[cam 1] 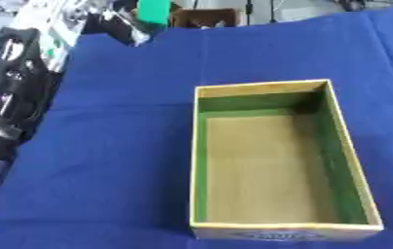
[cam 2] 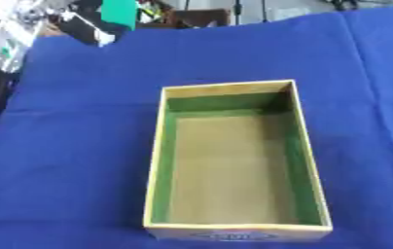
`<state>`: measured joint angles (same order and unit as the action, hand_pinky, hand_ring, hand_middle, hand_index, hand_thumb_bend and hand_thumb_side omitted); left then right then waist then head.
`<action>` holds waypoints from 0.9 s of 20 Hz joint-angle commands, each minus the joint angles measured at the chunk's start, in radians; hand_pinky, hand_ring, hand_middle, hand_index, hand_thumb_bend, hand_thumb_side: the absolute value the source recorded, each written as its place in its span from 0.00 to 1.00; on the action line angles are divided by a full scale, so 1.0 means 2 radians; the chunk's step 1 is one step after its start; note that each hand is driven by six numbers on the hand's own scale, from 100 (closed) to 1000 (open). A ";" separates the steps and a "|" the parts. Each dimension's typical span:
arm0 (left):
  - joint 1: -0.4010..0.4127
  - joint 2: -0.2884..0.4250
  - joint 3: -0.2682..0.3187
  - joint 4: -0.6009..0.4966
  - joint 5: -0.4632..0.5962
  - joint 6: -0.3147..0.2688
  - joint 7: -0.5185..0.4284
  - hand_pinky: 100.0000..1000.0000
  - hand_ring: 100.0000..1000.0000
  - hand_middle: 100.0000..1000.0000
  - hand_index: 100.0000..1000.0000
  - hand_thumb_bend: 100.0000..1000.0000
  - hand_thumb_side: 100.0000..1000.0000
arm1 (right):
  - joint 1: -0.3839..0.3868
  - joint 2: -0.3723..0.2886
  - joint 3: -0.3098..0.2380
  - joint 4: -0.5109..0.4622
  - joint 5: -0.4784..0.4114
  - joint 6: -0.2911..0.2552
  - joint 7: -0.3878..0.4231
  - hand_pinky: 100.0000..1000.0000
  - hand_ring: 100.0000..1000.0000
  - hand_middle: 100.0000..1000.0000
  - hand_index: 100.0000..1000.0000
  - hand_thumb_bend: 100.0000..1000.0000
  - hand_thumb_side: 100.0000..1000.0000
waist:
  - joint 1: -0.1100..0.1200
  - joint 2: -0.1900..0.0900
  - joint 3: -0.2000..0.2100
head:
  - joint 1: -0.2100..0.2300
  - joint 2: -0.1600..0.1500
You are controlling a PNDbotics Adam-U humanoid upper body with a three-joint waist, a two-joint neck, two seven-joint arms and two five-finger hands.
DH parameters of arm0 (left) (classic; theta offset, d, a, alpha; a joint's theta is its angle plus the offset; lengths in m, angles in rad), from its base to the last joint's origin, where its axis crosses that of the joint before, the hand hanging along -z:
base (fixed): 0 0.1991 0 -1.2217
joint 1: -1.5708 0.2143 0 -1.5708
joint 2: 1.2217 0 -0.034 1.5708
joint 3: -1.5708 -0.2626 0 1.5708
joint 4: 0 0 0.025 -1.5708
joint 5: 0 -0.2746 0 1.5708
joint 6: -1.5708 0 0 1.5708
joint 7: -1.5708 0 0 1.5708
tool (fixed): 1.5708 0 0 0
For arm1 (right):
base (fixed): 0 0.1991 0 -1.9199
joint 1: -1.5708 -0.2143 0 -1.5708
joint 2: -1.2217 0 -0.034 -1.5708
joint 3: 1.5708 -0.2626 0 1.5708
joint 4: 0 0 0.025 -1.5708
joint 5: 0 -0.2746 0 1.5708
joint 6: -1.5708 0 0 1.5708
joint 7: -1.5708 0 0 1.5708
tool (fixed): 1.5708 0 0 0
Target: Pick up objects on the table and place them in the box.
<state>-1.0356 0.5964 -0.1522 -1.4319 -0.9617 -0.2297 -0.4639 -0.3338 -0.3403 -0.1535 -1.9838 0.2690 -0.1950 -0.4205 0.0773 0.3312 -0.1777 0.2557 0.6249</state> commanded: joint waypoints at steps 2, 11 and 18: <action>-0.008 -0.047 -0.022 -0.079 0.021 0.005 -0.035 0.00 0.17 0.18 0.24 0.00 0.21 | -0.004 -0.001 -0.005 -0.008 -0.006 -0.002 -0.003 0.71 0.78 0.63 0.75 0.00 0.86 | -0.007 -0.017 0.002 | -0.005 0.006; 0.017 -0.094 -0.109 -0.138 0.037 -0.030 -0.111 0.00 0.18 0.19 0.24 0.00 0.21 | -0.005 -0.001 -0.008 -0.008 -0.009 -0.007 -0.009 0.70 0.78 0.63 0.74 0.00 0.86 | -0.007 -0.029 0.011 | -0.025 0.018; 0.035 -0.104 -0.148 -0.110 0.032 -0.049 -0.147 0.00 0.20 0.19 0.24 0.00 0.22 | -0.003 -0.001 -0.007 -0.008 -0.010 -0.006 -0.009 0.70 0.78 0.63 0.74 0.00 0.86 | -0.005 -0.032 0.015 | -0.043 0.027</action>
<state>-0.9523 0.3851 -0.4415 -1.6522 -0.8935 -0.3219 -0.7459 -0.3339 -0.3294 -0.1606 -1.9838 0.2531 -0.2064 -0.4362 0.0716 0.2921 -0.1485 0.1758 0.6705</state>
